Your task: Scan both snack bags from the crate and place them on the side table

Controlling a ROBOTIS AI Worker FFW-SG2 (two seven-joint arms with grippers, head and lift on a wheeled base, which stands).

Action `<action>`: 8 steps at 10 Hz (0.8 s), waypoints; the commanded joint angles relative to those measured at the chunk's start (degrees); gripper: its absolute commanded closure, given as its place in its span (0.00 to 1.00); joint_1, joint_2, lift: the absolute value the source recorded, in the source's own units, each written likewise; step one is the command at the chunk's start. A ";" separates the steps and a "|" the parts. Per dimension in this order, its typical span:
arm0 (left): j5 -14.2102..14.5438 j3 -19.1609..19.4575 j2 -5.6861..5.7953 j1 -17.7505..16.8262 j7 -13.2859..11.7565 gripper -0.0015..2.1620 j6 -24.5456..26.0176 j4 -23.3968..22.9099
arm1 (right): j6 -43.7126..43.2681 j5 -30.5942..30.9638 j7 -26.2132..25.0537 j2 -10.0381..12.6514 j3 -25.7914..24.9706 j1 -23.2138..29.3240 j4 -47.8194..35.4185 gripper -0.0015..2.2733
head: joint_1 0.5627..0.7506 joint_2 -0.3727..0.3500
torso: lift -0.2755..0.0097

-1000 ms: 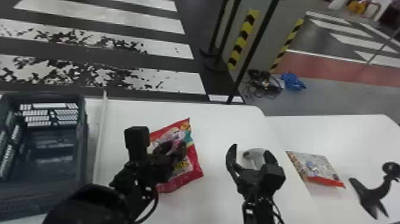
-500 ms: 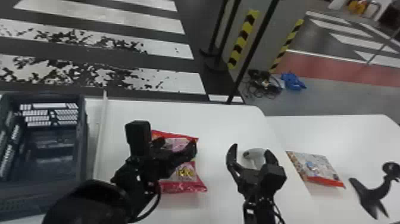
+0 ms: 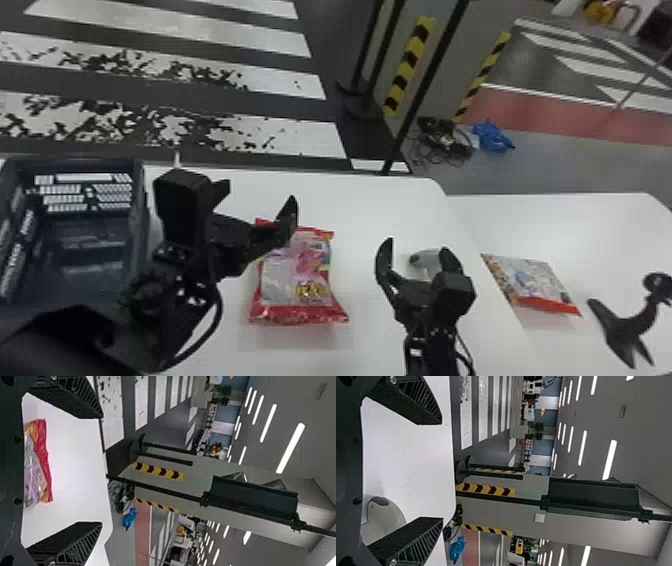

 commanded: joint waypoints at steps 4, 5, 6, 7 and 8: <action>-5.70 13.63 6.70 11.55 -1.77 0.02 1.67 -14.76 | 0.12 1.27 2.36 0.05 4.62 0.22 -2.79 0.03 | 0.70 0.06 | 0.62; -5.53 17.58 7.23 14.63 -2.82 0.02 1.49 -16.61 | 1.17 1.89 3.15 0.05 5.50 0.57 -4.20 0.04 | 0.70 0.13 | 0.62; -5.35 20.84 7.40 17.26 -3.18 0.02 1.14 -17.92 | 3.46 1.98 4.38 0.05 6.38 0.66 -5.16 0.07 | 0.70 0.21 | 0.62; -5.26 24.00 7.67 19.99 -3.97 0.02 0.08 -18.89 | 5.74 2.33 6.05 0.05 6.99 0.75 -6.13 0.15 | 0.70 0.29 | 0.62; -4.82 26.64 7.76 22.27 -4.85 0.02 -2.20 -19.07 | 7.85 3.12 7.81 0.05 7.79 0.75 -6.66 0.26 | 0.70 0.35 | 0.62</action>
